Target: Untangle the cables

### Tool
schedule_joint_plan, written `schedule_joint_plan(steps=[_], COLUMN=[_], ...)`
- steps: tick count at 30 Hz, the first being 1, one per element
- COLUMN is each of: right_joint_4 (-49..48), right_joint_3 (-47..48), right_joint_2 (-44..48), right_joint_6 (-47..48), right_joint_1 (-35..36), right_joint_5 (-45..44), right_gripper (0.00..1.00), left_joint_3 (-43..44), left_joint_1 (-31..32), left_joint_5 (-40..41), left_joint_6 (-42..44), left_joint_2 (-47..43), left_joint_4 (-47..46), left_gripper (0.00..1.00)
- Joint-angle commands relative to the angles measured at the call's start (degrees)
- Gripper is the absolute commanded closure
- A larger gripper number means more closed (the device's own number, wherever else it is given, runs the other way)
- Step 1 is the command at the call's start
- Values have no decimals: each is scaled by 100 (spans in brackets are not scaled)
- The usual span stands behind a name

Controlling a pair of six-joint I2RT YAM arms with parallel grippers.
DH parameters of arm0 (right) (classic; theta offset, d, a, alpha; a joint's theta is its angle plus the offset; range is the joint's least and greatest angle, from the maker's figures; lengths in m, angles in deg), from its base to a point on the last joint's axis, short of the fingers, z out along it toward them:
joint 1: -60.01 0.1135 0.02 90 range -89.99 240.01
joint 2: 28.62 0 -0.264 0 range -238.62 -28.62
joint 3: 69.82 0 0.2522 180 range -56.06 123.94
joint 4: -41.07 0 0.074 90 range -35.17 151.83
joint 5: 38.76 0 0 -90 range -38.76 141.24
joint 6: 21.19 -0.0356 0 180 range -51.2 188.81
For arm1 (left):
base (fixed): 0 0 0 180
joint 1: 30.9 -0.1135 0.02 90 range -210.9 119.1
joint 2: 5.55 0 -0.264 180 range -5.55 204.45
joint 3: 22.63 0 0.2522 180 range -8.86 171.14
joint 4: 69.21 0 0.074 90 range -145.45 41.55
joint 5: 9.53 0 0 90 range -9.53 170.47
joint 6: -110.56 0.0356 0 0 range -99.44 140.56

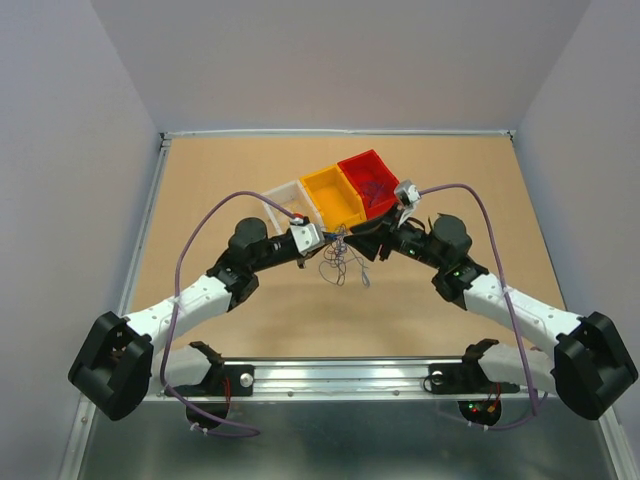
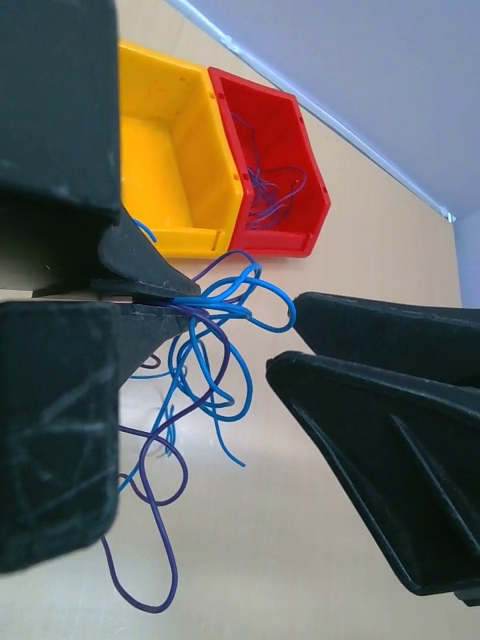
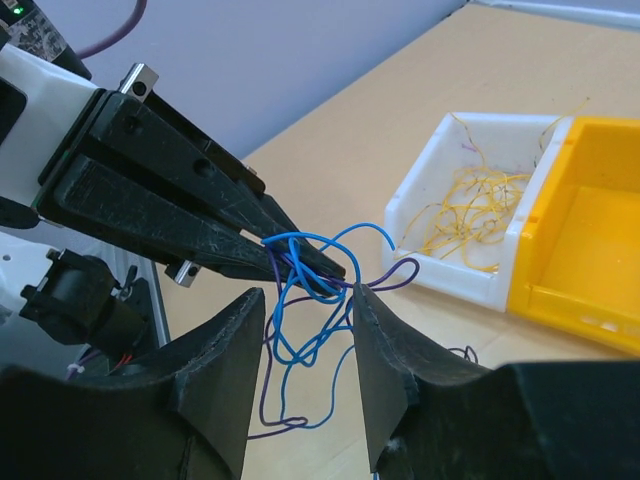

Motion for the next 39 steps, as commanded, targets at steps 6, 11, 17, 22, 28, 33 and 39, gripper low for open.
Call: schedule_joint_plan(steps=[6, 11, 17, 22, 28, 33, 39], right_joint_4=[-400, -479, -461, -269, 92, 119, 206], right_joint_3=[287, 340, 314, 120, 32, -12, -100], right_joint_2=[-281, -413, -177, 640, 1607, 1757, 2082], right_joint_6=[-15, -59, -164, -50, 82, 64, 82], right_joint_1=[67, 155, 173, 173, 173, 173, 164], right_joint_5=[207, 260, 50, -293, -583, -610, -1135], right_gripper=[53, 63, 99, 99, 100, 99, 100], left_joint_3=[302, 556, 803, 680, 460, 460, 627], left_joint_1=[-111, -111, -111, -111, -111, -111, -111], left_joint_5=[-816, -1229, -1432, -1133, -1001, -1388, -1344], left_joint_6=[-104, -78, 265, 415, 502, 801, 837], left_joint_2=[-70, 202, 537, 292, 97, 256, 423], left_joint_4=[-192, 211, 669, 626, 362, 493, 687], left_gripper=[100, 99, 57, 18, 1, 15, 82])
